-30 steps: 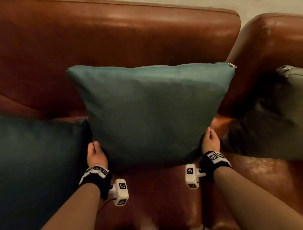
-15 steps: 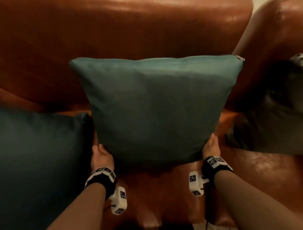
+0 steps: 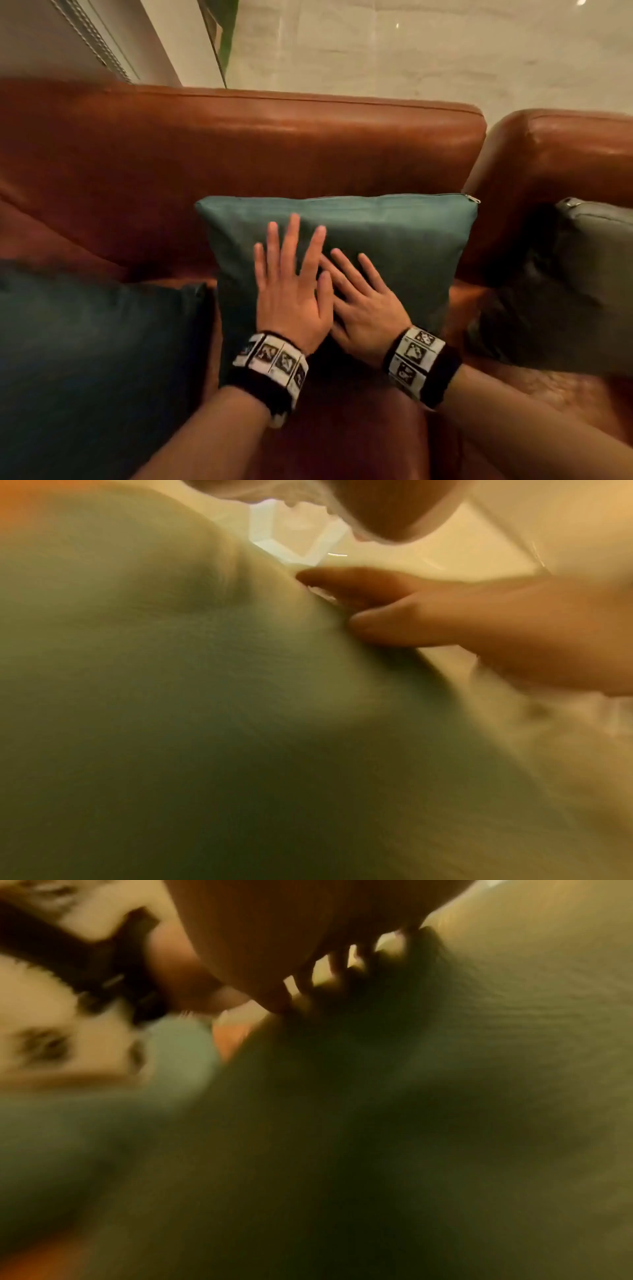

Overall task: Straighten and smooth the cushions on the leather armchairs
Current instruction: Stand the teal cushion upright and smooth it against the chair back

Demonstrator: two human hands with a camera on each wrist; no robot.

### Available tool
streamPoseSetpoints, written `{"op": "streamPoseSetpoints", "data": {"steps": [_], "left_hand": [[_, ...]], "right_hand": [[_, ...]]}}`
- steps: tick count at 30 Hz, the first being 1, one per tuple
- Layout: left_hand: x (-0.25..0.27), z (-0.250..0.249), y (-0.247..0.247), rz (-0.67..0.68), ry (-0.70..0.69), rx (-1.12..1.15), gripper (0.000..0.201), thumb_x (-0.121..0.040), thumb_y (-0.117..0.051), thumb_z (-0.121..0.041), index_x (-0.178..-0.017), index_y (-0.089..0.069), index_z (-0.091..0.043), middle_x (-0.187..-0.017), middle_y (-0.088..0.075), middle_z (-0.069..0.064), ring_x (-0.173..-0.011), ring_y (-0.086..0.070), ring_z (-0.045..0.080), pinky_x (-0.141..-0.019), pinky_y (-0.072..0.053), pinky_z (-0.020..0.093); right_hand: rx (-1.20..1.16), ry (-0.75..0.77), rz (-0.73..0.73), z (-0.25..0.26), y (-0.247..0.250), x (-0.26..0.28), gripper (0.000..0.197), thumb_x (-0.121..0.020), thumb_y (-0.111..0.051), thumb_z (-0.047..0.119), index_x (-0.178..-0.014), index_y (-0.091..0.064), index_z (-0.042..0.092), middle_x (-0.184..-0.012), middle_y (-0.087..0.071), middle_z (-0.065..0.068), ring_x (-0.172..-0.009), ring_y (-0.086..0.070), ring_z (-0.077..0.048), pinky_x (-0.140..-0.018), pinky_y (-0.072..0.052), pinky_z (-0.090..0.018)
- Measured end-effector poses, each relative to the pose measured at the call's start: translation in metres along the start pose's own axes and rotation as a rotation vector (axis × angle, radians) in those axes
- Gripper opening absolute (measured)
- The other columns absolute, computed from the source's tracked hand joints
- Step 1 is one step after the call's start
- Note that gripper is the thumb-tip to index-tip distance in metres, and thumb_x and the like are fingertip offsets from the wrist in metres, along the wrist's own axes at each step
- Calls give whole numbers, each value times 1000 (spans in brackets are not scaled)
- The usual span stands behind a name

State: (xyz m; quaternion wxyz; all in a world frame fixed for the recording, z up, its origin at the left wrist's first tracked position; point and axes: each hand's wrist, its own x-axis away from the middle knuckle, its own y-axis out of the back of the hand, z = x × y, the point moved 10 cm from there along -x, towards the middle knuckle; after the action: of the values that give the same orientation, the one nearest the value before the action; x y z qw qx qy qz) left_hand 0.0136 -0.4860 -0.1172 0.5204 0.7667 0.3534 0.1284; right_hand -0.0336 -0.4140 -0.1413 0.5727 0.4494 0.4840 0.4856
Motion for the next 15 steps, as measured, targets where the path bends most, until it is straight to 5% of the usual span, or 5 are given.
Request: {"op": "streamPoseSetpoints", "data": {"steps": [4, 8, 10, 13, 15], "left_hand": [[-53, 21, -23, 182, -233, -326, 59, -95, -35, -43, -151, -21, -35, -161, -17, -2, -149, -11, 27, -119, -8, 52], [-59, 95, -3, 180, -67, -352, 65, -93, -28, -50, -153, -12, -32, -162, -13, -1, -150, -8, 23, -120, -7, 46], [-58, 112, 3, 210, -41, -327, 65, -94, -24, -51, -153, -8, -30, -162, -11, 0, -150, -7, 19, -121, -8, 41], [-62, 101, 10, 190, -50, -337, 64, -93, -26, -51, -152, -19, -27, -156, -27, 6, -144, -23, 25, -117, -16, 44], [-75, 85, 20, 135, -45, -332, 60, -92, -29, -50, -146, -33, -24, -140, -42, 11, -130, -38, 31, -108, -22, 46]], "right_hand": [[215, 38, 163, -68, -1, -27, 63, -95, -31, 62, -152, -24, 35, -160, -22, 3, -150, -12, -22, -120, -11, -49], [190, -394, 133, -167, 25, -16, 65, -95, -11, 63, -154, -8, 36, -162, -12, 11, -150, -6, -16, -120, -6, -52], [175, -429, 154, -180, 27, -9, 63, -96, -6, 60, -154, -5, 36, -162, -9, 15, -150, -4, -13, -120, -6, -53], [122, -383, 73, -169, 39, -17, 59, -98, -21, 55, -151, -25, 30, -157, -30, 5, -144, -26, -22, -116, -20, -51], [82, -383, 18, -164, 48, -31, 58, -96, -26, 55, -143, -40, 24, -136, -49, -6, -124, -43, -29, -104, -33, -45]]}}
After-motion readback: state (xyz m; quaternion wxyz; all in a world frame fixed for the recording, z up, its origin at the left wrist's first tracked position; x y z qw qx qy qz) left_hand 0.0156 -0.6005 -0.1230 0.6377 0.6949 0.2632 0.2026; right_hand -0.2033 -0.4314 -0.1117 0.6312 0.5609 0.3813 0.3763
